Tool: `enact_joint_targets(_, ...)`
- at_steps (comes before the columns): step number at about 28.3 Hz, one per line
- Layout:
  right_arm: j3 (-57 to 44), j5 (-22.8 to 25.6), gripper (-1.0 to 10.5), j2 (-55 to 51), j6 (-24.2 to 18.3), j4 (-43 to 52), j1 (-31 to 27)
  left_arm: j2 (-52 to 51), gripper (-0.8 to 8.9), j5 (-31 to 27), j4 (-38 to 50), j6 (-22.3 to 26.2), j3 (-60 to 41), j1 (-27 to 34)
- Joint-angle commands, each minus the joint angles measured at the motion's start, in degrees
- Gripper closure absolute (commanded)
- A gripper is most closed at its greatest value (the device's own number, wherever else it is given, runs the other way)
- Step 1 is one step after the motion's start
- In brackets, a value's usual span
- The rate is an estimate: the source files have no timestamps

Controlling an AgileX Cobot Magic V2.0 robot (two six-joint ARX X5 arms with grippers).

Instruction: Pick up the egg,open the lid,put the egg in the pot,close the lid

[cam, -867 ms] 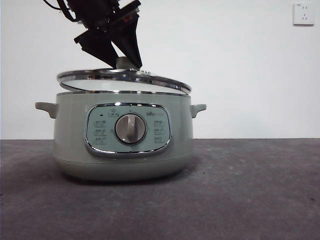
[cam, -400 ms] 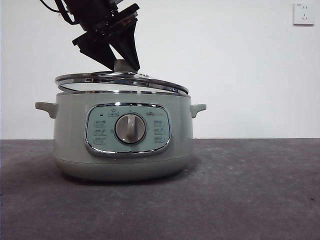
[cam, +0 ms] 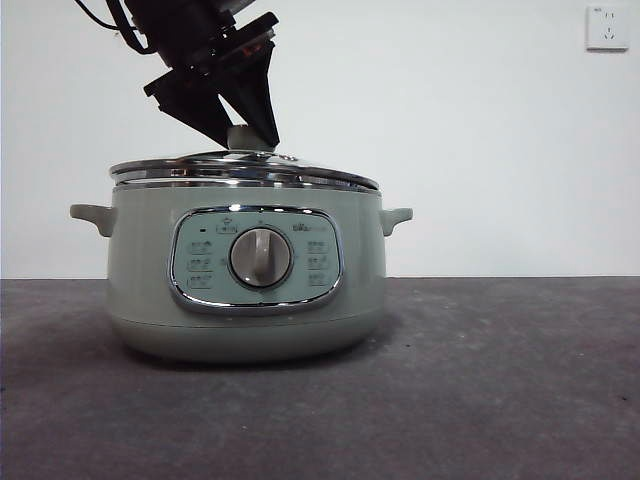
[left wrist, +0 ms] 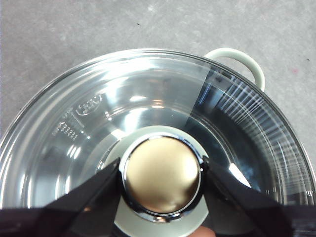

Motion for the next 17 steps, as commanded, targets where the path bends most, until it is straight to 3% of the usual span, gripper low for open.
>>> enact_joint_targets(1, -0.3, 0.3, 6.0, -0.2, 0.6, 0.3, 0.0, -0.4, 8.21, 0.8, 1.8, 0.2, 0.0, 0.1)
enact_joint_targets(14, -0.3, 0.2, 6.0, -0.2, 0.6, 0.2, 0.0, 1.2, 8.06, 1.0, 1.0, -2.0, -3.8, 0.1)
enact_joint_targets(15, -0.3, 0.2, 6.0, -0.2, 0.6, 0.2, 0.0, 1.2, 7.63, 1.0, 0.8, -2.1, -3.8, 0.1)
enact_joint_targets(17, -0.3, 0.2, 6.0, -0.2, 0.6, 0.2, 0.0, 1.2, 5.24, 1.0, 0.8, -2.4, -3.8, 0.1)
